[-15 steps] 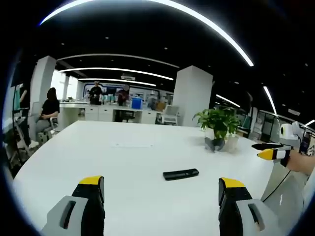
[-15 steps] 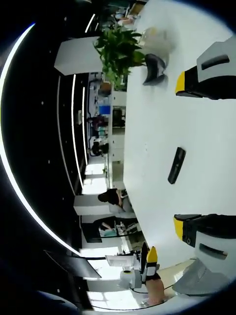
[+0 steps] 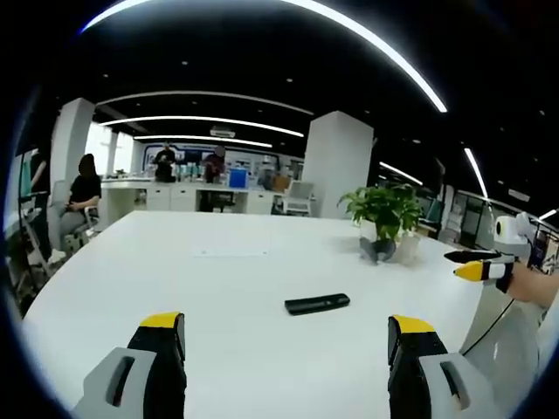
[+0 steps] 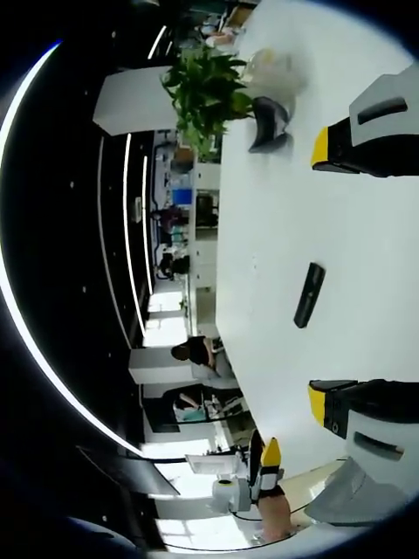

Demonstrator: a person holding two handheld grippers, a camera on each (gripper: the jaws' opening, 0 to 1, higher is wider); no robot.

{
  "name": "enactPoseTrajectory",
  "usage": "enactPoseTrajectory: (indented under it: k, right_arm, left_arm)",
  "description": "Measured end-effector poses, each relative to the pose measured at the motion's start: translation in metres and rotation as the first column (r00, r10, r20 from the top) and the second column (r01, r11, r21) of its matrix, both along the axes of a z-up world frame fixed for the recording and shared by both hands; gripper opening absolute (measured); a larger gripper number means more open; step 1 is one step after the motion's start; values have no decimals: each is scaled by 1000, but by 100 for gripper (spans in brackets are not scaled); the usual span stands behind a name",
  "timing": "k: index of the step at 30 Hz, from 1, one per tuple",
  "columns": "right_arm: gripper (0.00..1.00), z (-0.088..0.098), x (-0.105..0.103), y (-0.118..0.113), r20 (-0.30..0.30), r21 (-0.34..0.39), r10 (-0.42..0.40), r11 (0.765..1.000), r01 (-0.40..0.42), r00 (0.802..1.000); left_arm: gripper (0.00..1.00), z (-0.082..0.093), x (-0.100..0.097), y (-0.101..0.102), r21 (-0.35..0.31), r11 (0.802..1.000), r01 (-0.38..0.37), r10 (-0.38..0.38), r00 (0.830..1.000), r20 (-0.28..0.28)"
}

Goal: Press the specified remote control buttons in sequence, fully releasing each button before pressing the next.

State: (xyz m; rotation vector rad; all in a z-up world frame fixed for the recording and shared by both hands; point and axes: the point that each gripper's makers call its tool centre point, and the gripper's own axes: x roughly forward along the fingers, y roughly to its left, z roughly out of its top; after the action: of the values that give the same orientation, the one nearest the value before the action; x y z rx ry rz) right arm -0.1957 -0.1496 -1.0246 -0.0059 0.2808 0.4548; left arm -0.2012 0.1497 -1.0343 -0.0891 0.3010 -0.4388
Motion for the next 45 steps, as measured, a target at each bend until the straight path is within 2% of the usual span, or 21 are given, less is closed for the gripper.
enactPoseTrajectory:
  k: [6,11,16,22,45]
  right_arm:
    - [98,-5,-1,3,-14,-29,8,1000,-9,1000]
    - [97,-7,-2,5,-26,-3,8,1000,-8,1000]
    - [95,-16,-5,6,-71,-24,11,1000,-13,997]
    - [96,-16,-10,11,-77,-28,14,999,-16,997]
    - [92,-19,-14,11,-107,-28,6,1000,-9,994]
  left_arm:
    - [100,0,1,-2,1,1000,10,-10,1000,-3]
    - [100,0,2,-5,5,1000,28,-28,1000,-5]
    - [100,-2,2,-9,-11,999,44,-44,999,-14]
    - [100,-8,-2,-13,-20,998,58,-58,998,-33]
    - [100,-10,0,-20,2,997,82,-82,996,-36]
